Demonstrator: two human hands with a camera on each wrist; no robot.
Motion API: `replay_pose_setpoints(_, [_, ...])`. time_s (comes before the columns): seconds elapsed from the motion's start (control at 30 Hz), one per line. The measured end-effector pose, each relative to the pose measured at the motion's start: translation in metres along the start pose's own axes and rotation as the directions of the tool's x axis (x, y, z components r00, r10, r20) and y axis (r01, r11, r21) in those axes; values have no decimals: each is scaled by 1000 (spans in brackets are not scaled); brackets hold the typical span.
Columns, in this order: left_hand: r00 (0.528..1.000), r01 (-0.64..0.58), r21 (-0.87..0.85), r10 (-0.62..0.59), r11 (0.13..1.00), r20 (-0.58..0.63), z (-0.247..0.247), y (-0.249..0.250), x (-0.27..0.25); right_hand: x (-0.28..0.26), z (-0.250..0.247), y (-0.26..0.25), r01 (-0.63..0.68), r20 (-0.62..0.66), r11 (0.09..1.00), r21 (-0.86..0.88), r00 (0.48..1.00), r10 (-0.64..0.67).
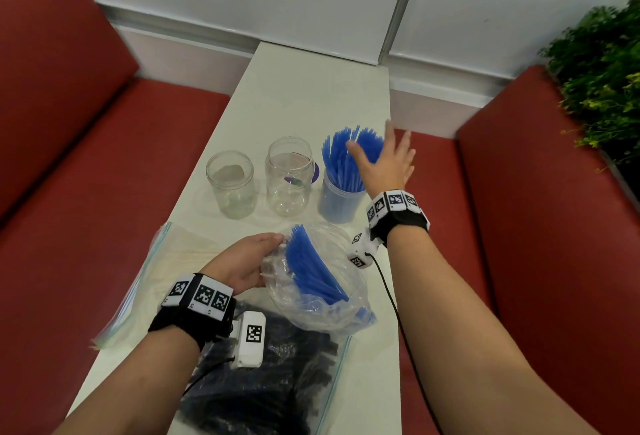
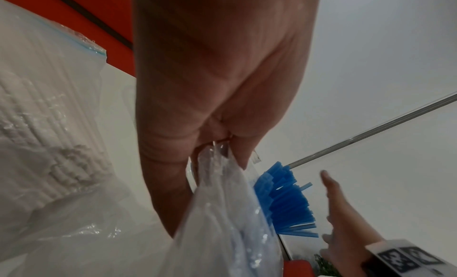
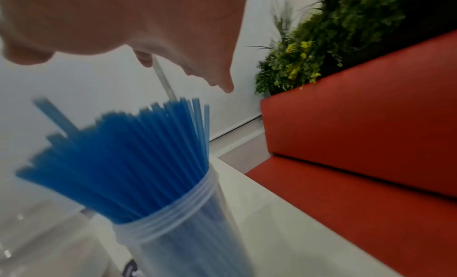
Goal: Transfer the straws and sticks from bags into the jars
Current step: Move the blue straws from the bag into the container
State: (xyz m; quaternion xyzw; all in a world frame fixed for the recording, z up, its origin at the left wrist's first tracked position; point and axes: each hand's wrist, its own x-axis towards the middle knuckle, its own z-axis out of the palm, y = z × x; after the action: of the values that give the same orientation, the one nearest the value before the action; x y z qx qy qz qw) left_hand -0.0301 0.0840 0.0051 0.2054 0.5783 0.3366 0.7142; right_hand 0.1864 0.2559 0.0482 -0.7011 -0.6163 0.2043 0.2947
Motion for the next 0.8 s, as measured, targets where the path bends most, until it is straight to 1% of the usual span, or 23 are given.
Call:
replay_pose_setpoints(0.03, [1000,1,5,-1,1000,-2,0,0,1,2,6,1,9,76,999,-52,997,-5])
replay_pose_setpoints(0.1, [1000,6,12,-6,1000,-7,-1,0,5,6,17,2,78,205,981,-177,978,-41])
replay_pose_setpoints(0.17, [1000,11,9,-11,1000,-6,-2,0,8,10,24,1,163,296,936,-311,953,-68])
replay_pose_setpoints(0.2, [1000,13,7,-13,1000,-7,-2,0,9,12,25,1,182,307,929,-322,948,-79])
replay_pose_setpoints(0.23, [1000,13,6,-13,1000,-10,-3,0,10,15,25,-1,183,292,942,-281,951,-98])
replay_pose_setpoints(0.3, [1000,12,5,-12,1000,-15,-5,-2,11,20,22,-5,195,214,967,-165,964,-158])
replay_pose_setpoints(0.33, [1000,11,0,-11,1000,-11,-6,-2,11,22,19,-9,216,151,964,-155,970,-193])
replay_pose_setpoints(0.4, [1000,12,-12,-12,1000,1,-8,-2,11,23,15,-19,226,8,950,-217,973,-229])
replay_pose_setpoints(0.43, [1000,12,-14,-12,1000,3,-9,-2,11,24,14,-23,205,-8,945,-256,977,-214])
replay_pose_setpoints(0.47, [1000,13,-16,-13,1000,0,-9,-2,11,26,14,-26,190,35,939,-287,982,-188])
replay_pose_setpoints(0.53, [1000,12,-14,-12,1000,-5,-9,-1,11,29,17,-28,197,195,908,-370,972,-131])
replay_pose_setpoints(0.6, [1000,10,-15,-10,1000,-5,-9,-1,11,29,22,-26,289,339,830,-477,932,-129])
replay_pose_setpoints(0.63, [1000,10,-18,-10,1000,-3,-8,0,11,27,24,-25,331,384,798,-504,913,-136])
replay_pose_setpoints(0.7, [1000,10,-18,-10,1000,-4,-8,-1,10,24,25,-26,349,413,788,-508,901,-133])
replay_pose_setpoints(0.73, [1000,8,-16,-8,1000,-6,-7,0,9,22,24,-28,336,397,808,-484,907,-139])
replay_pose_setpoints(0.77, [1000,7,-15,-8,1000,-8,-7,0,9,19,20,-31,323,355,846,-423,919,-173])
replay_pose_setpoints(0.8, [1000,7,-12,-7,1000,-11,-6,1,8,15,14,-34,319,277,894,-316,932,-235])
